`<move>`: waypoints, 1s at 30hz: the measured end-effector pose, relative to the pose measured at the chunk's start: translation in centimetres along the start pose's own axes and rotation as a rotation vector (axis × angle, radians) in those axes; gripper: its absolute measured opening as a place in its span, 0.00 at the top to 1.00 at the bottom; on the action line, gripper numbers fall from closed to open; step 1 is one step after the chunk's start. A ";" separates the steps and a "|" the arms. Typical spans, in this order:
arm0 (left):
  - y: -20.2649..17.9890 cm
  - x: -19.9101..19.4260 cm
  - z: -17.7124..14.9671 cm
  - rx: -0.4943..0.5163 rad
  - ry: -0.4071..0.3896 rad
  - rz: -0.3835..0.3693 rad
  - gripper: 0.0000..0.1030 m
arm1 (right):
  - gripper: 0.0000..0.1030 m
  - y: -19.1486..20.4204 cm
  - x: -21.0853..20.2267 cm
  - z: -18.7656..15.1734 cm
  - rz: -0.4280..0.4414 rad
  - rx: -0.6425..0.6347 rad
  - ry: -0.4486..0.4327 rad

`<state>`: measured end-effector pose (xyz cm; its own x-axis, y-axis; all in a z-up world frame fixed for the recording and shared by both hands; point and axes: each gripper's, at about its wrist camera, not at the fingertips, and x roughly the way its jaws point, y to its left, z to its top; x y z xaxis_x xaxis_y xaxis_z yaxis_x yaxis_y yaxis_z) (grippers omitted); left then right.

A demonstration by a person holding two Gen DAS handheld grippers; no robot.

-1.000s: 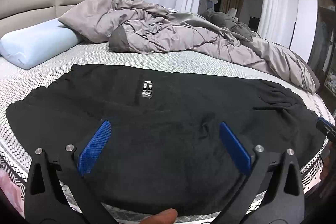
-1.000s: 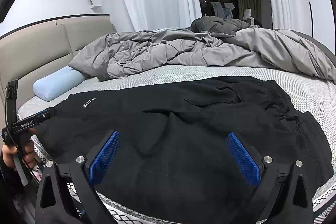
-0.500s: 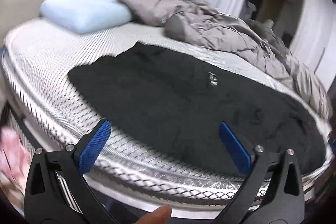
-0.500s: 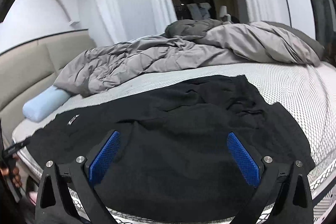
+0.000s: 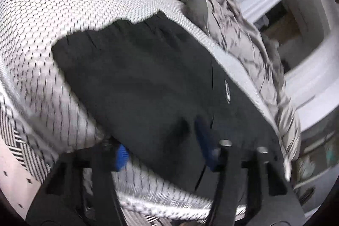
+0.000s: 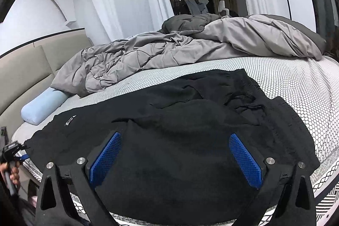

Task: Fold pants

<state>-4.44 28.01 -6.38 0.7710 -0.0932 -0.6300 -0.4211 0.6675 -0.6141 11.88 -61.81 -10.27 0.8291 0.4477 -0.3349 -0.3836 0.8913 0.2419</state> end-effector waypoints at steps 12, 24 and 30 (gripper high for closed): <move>-2.5 -4.3 -0.6 0.106 -0.272 0.086 0.97 | 0.00 -8.9 -2.4 -0.7 -0.026 0.292 0.004; -3.1 -3.3 -0.4 0.082 -0.238 0.089 0.97 | 0.01 -16.0 -3.9 -4.6 -0.006 0.671 0.098; -2.9 -3.0 -0.4 0.087 -0.236 0.088 0.97 | 0.17 -14.8 -1.5 -4.0 0.123 0.659 0.133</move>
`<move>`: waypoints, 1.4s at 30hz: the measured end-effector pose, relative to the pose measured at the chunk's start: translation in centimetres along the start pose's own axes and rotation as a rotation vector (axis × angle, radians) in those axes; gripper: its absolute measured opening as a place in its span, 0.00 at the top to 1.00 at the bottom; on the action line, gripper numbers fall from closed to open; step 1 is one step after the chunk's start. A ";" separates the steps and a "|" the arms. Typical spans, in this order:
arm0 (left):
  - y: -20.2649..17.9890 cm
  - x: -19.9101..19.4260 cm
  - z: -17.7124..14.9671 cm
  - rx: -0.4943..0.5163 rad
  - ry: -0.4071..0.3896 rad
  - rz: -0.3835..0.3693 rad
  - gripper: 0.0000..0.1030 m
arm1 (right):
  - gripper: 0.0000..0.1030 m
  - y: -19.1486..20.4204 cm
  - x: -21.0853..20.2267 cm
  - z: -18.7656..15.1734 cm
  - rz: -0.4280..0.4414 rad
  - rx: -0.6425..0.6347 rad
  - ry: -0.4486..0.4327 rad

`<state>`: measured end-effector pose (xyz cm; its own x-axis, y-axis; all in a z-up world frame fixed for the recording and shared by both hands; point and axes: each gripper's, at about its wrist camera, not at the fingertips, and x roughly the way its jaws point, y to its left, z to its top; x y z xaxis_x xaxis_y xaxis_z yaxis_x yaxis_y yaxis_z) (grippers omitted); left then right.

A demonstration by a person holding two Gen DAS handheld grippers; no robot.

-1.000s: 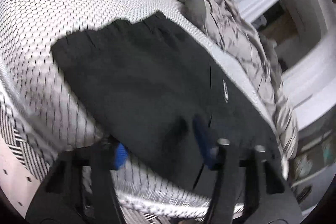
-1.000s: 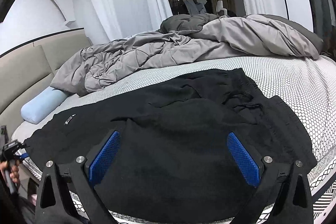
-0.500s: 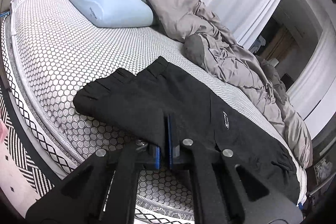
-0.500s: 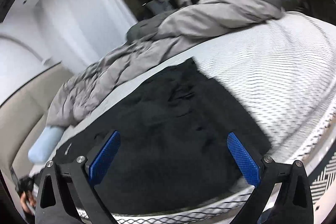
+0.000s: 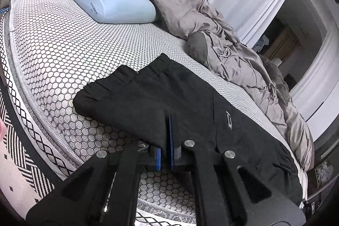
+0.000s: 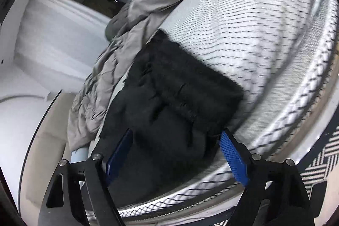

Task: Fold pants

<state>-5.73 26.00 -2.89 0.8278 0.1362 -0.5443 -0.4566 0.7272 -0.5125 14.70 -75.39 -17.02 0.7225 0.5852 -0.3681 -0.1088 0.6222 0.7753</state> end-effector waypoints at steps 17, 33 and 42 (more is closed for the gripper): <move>-0.6 -0.2 -0.6 0.082 0.059 0.036 0.98 | 0.81 -0.7 0.5 1.6 0.039 0.099 -0.087; -4.7 -2.3 4.8 0.123 0.022 0.005 0.98 | 0.84 8.8 -5.3 3.7 -0.136 -0.053 -0.228; -13.6 11.8 15.4 0.253 0.056 0.117 0.98 | 0.83 16.3 5.1 14.8 -0.195 -0.143 -0.168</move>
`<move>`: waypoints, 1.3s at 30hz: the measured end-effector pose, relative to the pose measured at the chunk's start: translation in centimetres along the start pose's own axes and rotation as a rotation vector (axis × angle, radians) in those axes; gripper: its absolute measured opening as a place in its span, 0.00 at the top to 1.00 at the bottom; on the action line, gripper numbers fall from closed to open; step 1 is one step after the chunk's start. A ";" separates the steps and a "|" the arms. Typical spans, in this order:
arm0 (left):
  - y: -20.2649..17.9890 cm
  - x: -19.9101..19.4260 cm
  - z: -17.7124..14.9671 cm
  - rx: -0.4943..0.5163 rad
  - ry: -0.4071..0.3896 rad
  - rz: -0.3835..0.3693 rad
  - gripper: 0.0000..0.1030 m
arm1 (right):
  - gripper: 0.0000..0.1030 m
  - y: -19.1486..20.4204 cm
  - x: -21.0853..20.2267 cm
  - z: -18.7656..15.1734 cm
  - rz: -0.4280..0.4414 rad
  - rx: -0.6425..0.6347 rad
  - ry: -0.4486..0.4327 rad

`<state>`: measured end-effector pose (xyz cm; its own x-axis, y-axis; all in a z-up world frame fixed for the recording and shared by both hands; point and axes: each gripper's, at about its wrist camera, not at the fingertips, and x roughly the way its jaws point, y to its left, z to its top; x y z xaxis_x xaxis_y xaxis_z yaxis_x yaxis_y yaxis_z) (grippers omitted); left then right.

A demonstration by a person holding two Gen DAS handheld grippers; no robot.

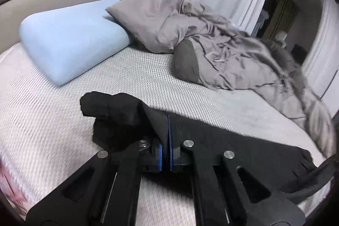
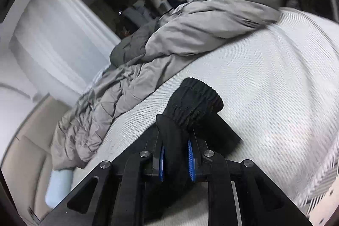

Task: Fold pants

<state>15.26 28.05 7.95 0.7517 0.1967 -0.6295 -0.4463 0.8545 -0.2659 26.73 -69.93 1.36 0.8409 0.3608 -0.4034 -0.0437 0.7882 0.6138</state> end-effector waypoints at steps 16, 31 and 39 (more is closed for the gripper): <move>0.8 8.6 3.8 -0.110 0.170 -0.011 0.43 | 0.13 4.1 12.1 0.2 -0.014 -0.263 0.088; 0.2 8.9 -9.3 -0.329 0.269 -0.160 0.80 | 0.11 -1.2 7.5 -6.6 0.120 -0.105 0.148; -0.3 5.9 -8.3 -0.242 0.151 -0.171 1.00 | 0.11 -1.7 7.4 -6.0 0.108 -0.086 0.139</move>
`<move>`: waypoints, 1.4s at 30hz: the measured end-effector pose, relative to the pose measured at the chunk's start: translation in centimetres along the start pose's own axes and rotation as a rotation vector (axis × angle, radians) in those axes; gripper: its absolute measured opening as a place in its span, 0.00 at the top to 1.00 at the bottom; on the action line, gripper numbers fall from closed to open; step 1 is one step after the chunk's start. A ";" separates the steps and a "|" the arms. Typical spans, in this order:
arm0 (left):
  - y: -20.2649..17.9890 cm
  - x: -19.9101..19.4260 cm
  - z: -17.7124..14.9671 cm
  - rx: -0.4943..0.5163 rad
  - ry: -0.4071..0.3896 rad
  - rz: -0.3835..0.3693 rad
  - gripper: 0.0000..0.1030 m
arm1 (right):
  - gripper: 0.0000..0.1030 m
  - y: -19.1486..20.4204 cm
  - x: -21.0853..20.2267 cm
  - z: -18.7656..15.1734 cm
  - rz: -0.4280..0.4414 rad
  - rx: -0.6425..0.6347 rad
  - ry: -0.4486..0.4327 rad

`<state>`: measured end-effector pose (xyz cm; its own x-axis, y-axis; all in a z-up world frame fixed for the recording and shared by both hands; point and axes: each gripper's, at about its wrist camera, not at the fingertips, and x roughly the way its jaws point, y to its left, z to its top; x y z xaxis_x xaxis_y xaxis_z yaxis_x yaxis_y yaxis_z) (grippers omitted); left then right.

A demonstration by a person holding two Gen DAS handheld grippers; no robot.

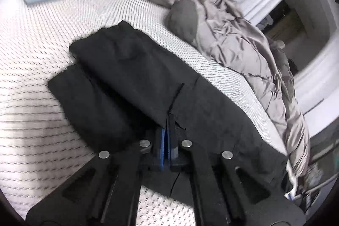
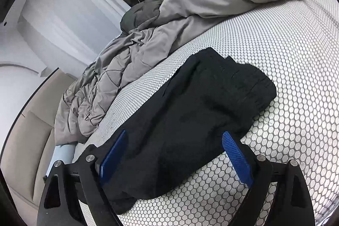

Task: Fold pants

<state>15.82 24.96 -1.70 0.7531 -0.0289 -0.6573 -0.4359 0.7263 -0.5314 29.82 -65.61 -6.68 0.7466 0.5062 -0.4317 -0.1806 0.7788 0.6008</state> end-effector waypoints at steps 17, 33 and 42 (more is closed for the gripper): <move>5.2 -3.7 -3.0 -0.114 0.095 0.127 0.72 | 0.11 -7.0 -2.7 1.2 -0.009 0.208 0.007; 3.7 -0.7 -2.9 -0.025 0.092 0.169 0.70 | 0.91 -8.9 -0.2 3.4 -0.002 0.251 0.049; 4.3 -1.3 -2.7 -0.058 0.098 0.148 0.70 | 0.85 -13.5 -2.7 2.6 -0.100 0.347 0.047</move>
<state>11.64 26.22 -4.60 0.6286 0.0067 -0.7777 -0.5680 0.6870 -0.4532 31.88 -78.40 -11.87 0.7180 0.4562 -0.5256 0.1263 0.6573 0.7430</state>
